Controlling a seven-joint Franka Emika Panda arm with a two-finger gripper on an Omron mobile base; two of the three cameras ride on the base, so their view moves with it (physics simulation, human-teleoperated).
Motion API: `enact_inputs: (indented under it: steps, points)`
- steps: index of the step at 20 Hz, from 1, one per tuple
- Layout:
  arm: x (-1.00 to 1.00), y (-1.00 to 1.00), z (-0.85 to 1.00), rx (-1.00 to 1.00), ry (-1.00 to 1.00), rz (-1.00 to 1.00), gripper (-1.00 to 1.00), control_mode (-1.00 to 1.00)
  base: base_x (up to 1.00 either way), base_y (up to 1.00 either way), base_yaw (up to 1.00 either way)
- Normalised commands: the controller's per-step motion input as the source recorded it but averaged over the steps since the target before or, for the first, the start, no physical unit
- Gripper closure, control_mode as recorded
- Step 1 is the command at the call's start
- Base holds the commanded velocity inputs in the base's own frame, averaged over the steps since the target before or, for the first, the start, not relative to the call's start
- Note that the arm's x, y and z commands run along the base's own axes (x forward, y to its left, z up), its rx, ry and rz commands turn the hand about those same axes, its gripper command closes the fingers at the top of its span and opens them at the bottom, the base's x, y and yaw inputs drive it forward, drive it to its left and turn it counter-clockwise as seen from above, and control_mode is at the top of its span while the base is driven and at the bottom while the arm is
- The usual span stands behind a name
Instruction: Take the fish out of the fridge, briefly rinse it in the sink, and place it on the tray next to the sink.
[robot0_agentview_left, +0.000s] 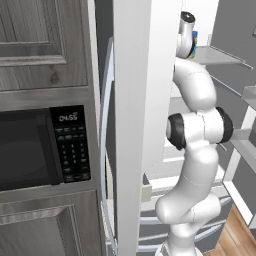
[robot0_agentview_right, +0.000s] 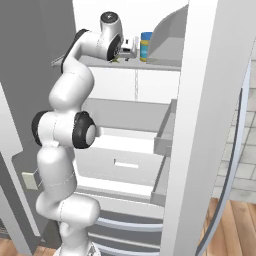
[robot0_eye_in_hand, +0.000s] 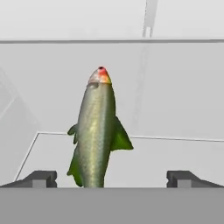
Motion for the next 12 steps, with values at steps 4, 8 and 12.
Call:
enact_inputs:
  steps: [4,8,12]
  points:
    - [0.18,0.08,-0.23,0.0,-0.05,0.0,-1.0,-1.0,0.0,0.0,0.0]
    - [0.37,0.15,-0.17,0.01,0.0,0.0,-1.0,-1.0,0.0,0.0,0.0]
    - [0.31,0.11,-0.1,0.02,0.0,0.0,-1.0,-1.0,0.0,0.0,0.0]
